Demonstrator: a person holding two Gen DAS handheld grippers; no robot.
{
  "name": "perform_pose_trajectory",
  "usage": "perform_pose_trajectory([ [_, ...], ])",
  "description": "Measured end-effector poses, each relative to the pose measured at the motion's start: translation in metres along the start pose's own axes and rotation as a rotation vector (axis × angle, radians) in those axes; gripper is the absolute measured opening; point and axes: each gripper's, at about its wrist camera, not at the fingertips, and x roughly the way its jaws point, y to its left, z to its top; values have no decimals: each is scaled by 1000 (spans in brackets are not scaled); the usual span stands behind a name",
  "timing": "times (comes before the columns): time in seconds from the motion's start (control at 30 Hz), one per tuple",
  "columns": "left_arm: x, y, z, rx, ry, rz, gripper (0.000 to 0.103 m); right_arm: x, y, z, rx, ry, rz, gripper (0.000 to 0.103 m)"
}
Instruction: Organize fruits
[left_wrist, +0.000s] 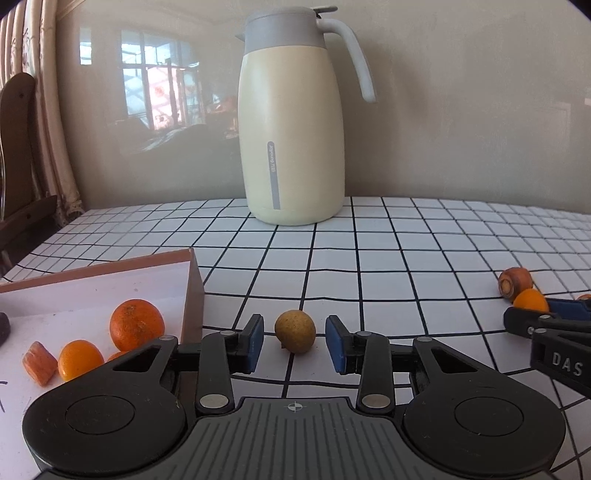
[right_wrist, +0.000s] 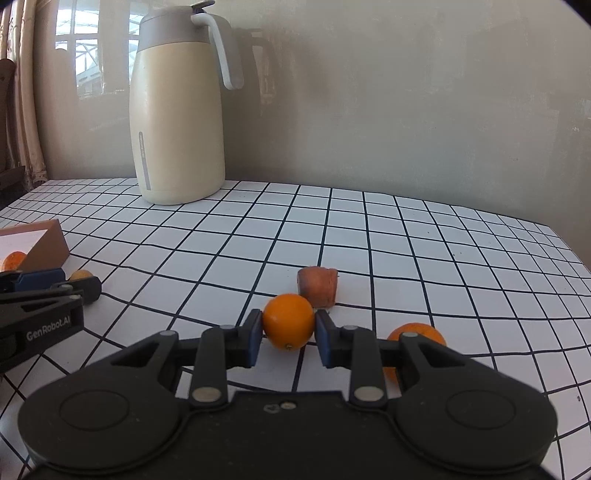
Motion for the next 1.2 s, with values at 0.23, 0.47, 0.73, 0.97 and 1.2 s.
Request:
perform_pose_trajectory([
  [0.23, 8, -5, 2, 13, 58, 14, 25, -7, -6, -1, 33, -5, 34, 22],
  [0.47, -2, -4, 1, -27, 17, -10, 24, -14, -13, 1, 57, -27, 49, 22],
  [0.73, -41, -2, 5, -36, -41, -90, 24, -42, -15, 7, 57, -85, 35, 22],
  [0.97, -90, 15, 3, 10, -123, -106, 24, -86, 2, 10, 49, -148, 28, 22],
  [1.2, -126, 58, -14, -12, -144, -90, 24, -119, 41, 2, -11, -163, 53, 22],
])
